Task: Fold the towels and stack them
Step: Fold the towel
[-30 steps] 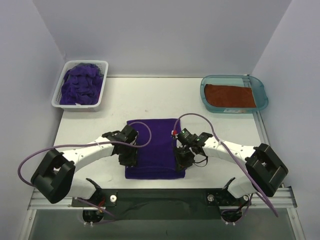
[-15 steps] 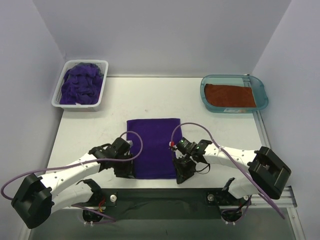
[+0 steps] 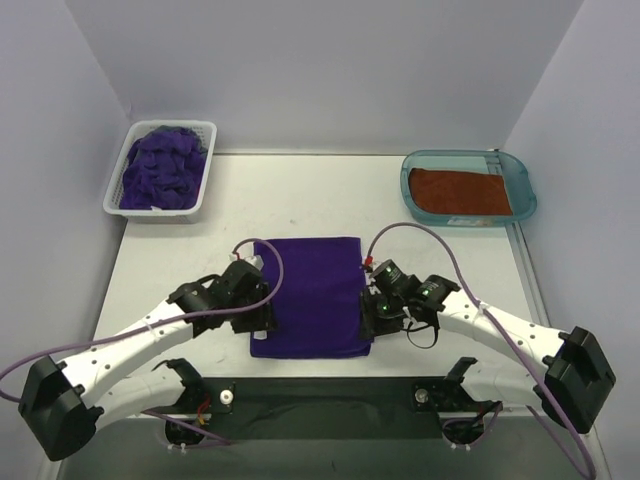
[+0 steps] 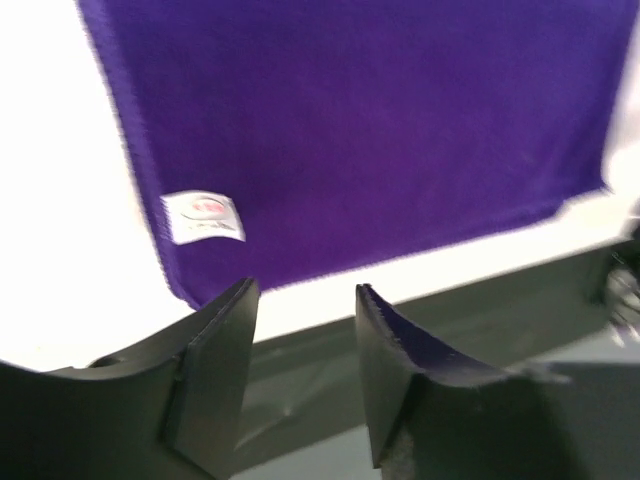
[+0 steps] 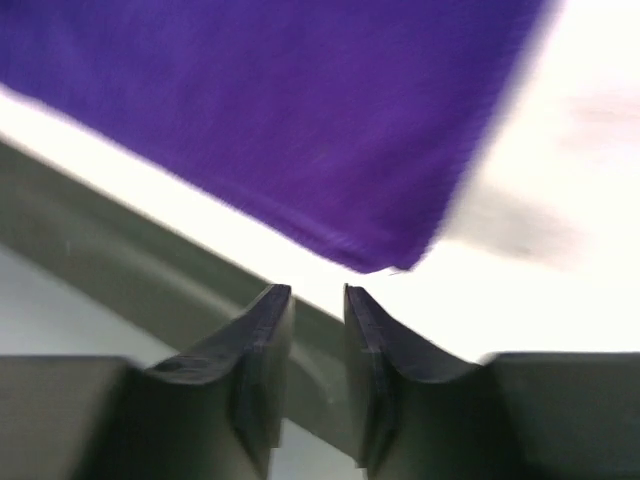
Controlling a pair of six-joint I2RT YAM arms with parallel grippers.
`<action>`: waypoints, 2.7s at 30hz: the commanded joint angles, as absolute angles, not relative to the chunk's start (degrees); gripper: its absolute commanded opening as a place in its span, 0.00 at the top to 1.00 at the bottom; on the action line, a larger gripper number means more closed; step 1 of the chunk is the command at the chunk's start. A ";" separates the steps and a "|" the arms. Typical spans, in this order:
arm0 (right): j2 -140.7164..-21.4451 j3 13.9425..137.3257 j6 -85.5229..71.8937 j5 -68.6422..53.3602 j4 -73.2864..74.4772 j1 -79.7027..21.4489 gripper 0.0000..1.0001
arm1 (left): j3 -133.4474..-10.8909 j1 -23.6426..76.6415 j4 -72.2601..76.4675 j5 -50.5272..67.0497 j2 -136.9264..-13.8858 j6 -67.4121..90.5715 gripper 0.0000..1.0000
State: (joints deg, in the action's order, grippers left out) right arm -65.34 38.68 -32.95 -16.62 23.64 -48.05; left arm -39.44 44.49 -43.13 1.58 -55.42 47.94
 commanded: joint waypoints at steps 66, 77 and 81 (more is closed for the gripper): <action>-89.76 63.58 -35.58 -14.15 14.24 -19.51 0.67 | -58.03 20.57 -29.17 3.00 -78.00 35.86 0.32; -63.04 31.30 -53.43 -8.70 7.21 -26.72 0.64 | -37.01 27.06 -30.50 1.59 -67.76 38.05 0.31; -60.56 26.73 -56.77 -8.96 4.84 -26.72 0.61 | -37.09 28.65 -29.27 0.44 -71.00 38.58 0.31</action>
State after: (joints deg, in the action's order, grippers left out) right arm -62.59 28.23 -51.48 -11.16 8.95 -26.68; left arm -35.97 27.73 -31.86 2.46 -69.63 37.63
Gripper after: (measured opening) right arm 0.382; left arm 0.690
